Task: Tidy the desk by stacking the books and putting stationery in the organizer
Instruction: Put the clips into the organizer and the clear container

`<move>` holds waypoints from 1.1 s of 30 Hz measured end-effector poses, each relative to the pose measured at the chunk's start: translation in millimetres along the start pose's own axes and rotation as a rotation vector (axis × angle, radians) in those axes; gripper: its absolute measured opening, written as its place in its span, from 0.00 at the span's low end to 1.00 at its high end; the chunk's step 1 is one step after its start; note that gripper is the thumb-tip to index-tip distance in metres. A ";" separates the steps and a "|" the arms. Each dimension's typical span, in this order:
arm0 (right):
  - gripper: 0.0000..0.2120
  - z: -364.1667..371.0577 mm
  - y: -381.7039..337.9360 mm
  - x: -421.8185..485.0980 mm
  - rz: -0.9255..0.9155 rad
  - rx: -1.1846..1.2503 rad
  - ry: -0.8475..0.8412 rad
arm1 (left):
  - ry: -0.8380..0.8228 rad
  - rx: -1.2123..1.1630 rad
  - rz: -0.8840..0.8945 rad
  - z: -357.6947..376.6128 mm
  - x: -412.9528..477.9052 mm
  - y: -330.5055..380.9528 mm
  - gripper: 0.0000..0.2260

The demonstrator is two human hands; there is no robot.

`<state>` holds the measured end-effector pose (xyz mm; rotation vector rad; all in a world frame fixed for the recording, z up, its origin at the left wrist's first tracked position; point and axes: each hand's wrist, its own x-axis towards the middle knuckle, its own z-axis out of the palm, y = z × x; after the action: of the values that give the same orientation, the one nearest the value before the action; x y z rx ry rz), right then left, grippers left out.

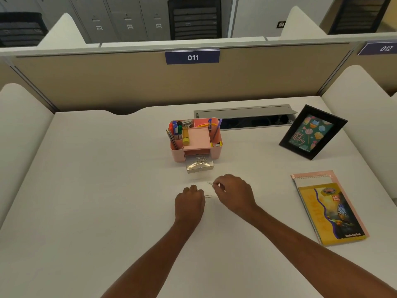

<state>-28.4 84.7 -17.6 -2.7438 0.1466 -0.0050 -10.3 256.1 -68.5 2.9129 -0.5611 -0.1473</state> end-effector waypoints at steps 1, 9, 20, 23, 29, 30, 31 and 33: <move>0.09 -5.3 -5.0 8.5 0.002 0.019 0.020 | -0.011 0.004 -0.006 -0.9 0.3 1.1 0.08; 0.09 -18.7 -36.8 85.1 -0.050 -0.057 0.015 | -0.024 0.023 -0.011 -0.9 4.1 4.9 0.06; 0.12 6.8 -46.0 108.7 -0.002 -0.165 -0.118 | -0.060 0.032 -0.001 -6.1 14.9 2.1 0.06; 0.10 4.8 -44.2 107.5 -0.035 -0.178 -0.087 | -0.049 0.049 0.013 -5.8 16.7 0.5 0.07; 0.09 -9.3 -39.4 79.2 -0.050 0.058 0.170 | -0.050 0.026 0.006 -5.8 19.7 -4.5 0.08; 0.08 -12.0 -37.8 67.7 -0.065 0.136 0.179 | -0.045 0.025 0.009 -6.0 19.7 -5.3 0.08; 0.07 -13.4 -34.3 55.6 -0.089 0.199 0.161 | -0.040 0.027 0.012 -6.3 19.7 -5.8 0.08; 0.04 -11.9 -24.1 33.0 -0.112 0.248 0.070 | -0.035 0.050 0.025 -6.8 18.5 -5.9 0.09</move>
<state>6.7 98.9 2.0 -2.5012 0.0104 -0.1402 9.7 255.6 -64.2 2.9557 -0.6146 -0.1832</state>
